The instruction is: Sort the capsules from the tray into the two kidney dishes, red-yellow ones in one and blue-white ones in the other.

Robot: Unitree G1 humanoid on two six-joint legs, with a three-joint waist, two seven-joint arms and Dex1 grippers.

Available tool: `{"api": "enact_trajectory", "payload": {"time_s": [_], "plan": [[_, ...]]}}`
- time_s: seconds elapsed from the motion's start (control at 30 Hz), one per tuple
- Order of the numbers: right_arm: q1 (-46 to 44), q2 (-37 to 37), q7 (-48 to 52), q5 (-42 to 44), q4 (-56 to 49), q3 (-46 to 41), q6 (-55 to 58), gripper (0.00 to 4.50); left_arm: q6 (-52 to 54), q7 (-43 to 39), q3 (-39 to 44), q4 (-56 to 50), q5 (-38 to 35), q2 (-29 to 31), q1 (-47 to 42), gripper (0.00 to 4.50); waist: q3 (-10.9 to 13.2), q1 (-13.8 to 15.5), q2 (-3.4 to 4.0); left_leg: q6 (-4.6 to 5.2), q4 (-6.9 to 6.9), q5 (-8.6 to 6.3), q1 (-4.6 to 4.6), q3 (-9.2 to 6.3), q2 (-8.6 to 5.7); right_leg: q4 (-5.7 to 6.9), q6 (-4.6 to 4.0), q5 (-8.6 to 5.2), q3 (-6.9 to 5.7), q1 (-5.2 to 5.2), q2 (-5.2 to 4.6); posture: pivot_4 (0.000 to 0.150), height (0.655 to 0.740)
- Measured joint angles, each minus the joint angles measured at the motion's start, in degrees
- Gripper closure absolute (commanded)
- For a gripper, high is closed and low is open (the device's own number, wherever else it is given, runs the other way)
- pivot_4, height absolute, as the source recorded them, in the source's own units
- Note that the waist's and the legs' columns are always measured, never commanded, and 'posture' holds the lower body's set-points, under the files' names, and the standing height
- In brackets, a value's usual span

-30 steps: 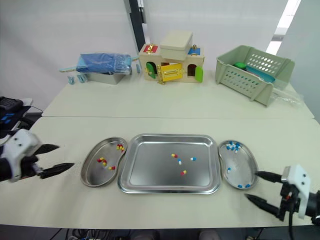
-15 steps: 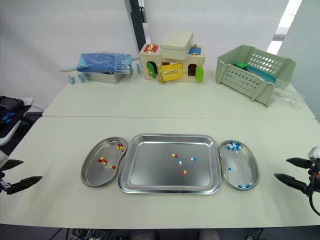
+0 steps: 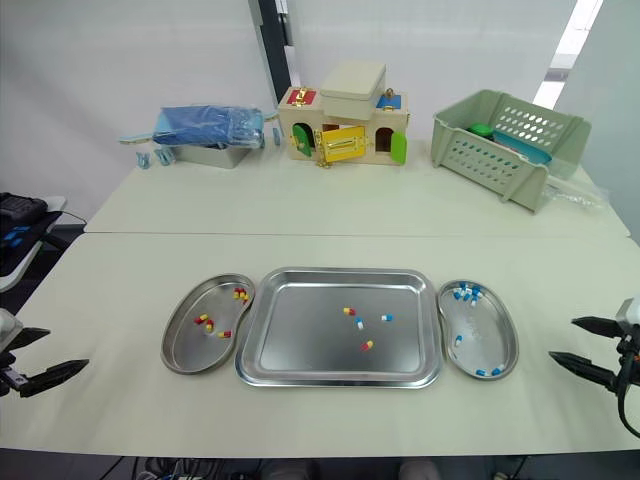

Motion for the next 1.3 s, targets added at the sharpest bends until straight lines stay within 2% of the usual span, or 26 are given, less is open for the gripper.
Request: {"api": "enact_trajectory", "payload": {"time_s": [0.23, 0.33, 0.5, 0.67, 0.77, 0.87, 0.97, 1.13, 1.3], "plan": [[11.53, 7.07, -0.86, 5.4, -15.63, -3.14, 4.96, 0.0, 4.84, 0.1, -3.97, -9.68, -3.03, -0.94, -4.45, 0.04, -0.02, 0.55, -0.01, -0.01, 0.01, 0.0, 0.0, -0.04, 0.0, -0.01, 0.0, 0.0, -0.03, 0.07, -0.01, 0.15, 0.74], [15.17, 9.61, -3.66, 7.22, -23.36, -3.09, 9.11, 0.0, 7.01, 0.18, -9.07, -13.91, -3.45, -1.46, -8.51, 0.04, -0.02, 0.56, 0.0, -0.01, 0.02, 0.0, 0.0, -0.05, -0.02, -0.01, 0.01, 0.0, -0.03, 0.09, -0.01, 0.15, 0.74], [21.1, 18.38, -9.1, 8.93, -35.23, -0.31, 9.49, 0.0, 10.0, 0.0, -21.1, -20.01, -5.34, -4.9, -20.03, 0.04, -0.03, 0.63, 0.0, -0.02, 0.05, 0.01, -0.04, -0.12, -0.01, 0.0, 0.01, 0.0, -0.09, 0.08, 0.0, 0.15, 0.74], [25.11, 23.6, -11.98, 9.96, -42.2, 2.98, 8.3, 0.0, 10.53, -1.61, -31.43, -21.52, -5.16, -7.74, -29.45, 0.04, -0.03, 0.25, 0.0, -0.01, 0.06, 0.01, 0.0, -0.11, -0.02, 0.01, 0.01, 0.01, -0.04, 0.09, 0.04, 0.15, 0.74], [25.99, 28.72, -13.28, 4.28, -43.0, 8.32, 0.58, 0.0, 8.94, -4.3, -38.49, -19.9, -3.53, -11.28, -36.0, 0.04, -0.04, 0.52, 0.0, -0.02, 0.11, 0.01, -0.02, -0.13, -0.02, 0.01, 0.01, 0.0, -0.08, 0.09, 0.04, 0.15, 0.74], [26.45, 35.79, -16.03, -0.96, -42.87, 14.32, -8.05, 0.0, 3.48, -7.31, -47.33, -14.36, 1.4, -16.81, -43.16, 0.04, -0.06, 0.71, 0.0, -0.02, 0.14, 0.01, -0.02, -0.12, -0.05, 0.0, 0.02, 0.0, -0.08, 0.11, 0.04, 0.15, 0.74], [26.89, 38.7, -19.37, -4.47, -42.93, 18.27, -11.85, 0.0, -0.16, -9.14, -52.74, -10.07, 3.9, -21.14, -46.59, 0.04, -0.06, 0.25, -0.01, -0.03, 0.13, 0.02, -0.05, -0.11, -0.04, 0.02, 0.01, 0.0, -0.02, 0.0, 0.06, 0.15, 0.74], [27.52, 39.13, -24.53, -7.29, -45.11, 22.57, -12.55, 0.0, -3.89, -10.18, -56.95, 0.7, 8.59, -26.68, -54.34, 0.04, -0.07, 0.34, 0.01, -0.01, 0.16, 0.01, -0.03, -0.25, -0.05, 0.07, 0.01, 0.0, -0.05, 0.03, 0.13, 0.15, 0.74], [26.07, 37.56, -28.67, -7.24, -49.32, 23.7, -10.28, 0.0, -7.07, -11.65, -59.13, 8.04, 11.73, -29.72, -57.31, 0.04, -0.07, 0.27, 0.01, -0.02, 0.14, 0.01, -0.05, -0.25, -0.05, 0.03, 0.01, 0.0, -0.03, -0.01, 0.13, 0.15, 0.74]]}}
